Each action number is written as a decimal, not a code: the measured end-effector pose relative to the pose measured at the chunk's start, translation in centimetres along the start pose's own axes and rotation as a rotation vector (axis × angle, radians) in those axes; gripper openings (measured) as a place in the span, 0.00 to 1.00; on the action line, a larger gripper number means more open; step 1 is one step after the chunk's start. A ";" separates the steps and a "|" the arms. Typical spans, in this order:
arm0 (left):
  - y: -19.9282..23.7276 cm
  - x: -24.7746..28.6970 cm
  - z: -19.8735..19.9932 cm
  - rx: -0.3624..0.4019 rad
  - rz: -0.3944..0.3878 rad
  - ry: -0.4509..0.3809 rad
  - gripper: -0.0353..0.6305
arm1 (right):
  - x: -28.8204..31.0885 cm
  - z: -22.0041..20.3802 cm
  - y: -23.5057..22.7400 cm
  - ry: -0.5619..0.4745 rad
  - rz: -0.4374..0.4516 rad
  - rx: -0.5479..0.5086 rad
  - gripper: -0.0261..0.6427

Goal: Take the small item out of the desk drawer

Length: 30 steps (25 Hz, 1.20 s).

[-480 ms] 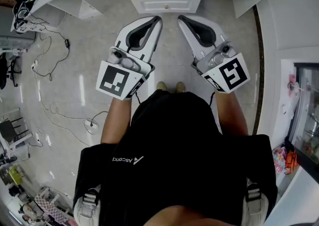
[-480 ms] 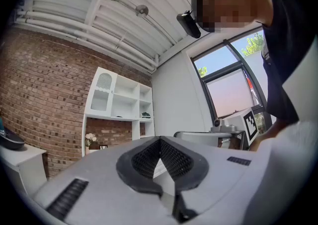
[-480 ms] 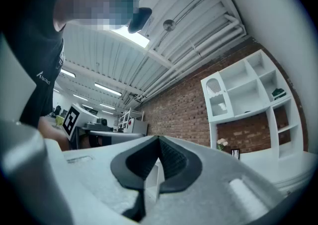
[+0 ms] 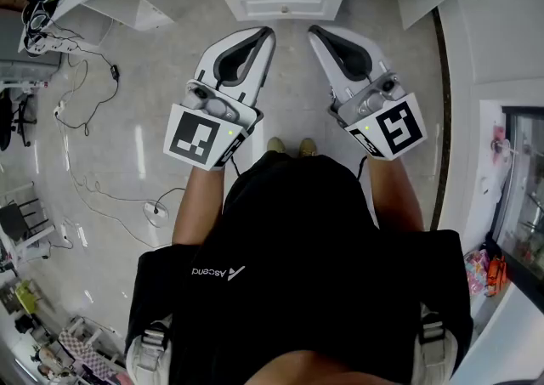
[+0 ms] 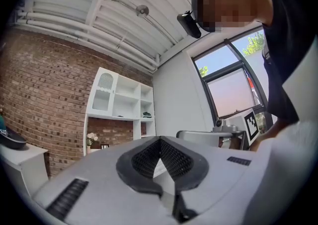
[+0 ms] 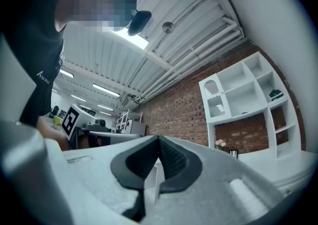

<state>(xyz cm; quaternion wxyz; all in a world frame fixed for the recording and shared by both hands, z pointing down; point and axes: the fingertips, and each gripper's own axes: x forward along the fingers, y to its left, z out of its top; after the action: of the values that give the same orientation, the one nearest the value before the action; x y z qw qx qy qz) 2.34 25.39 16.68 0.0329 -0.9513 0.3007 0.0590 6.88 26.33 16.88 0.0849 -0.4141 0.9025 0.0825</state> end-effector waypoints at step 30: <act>2.4 6.0 -2.3 0.030 0.152 0.020 0.05 | 0.2 -3.2 -8.5 0.028 0.101 0.040 0.04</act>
<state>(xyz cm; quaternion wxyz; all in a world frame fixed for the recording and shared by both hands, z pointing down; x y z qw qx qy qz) 6.00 19.79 18.12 0.0396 -0.9257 0.3733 0.0475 12.93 19.96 19.31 0.0760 -0.3671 0.9249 0.0628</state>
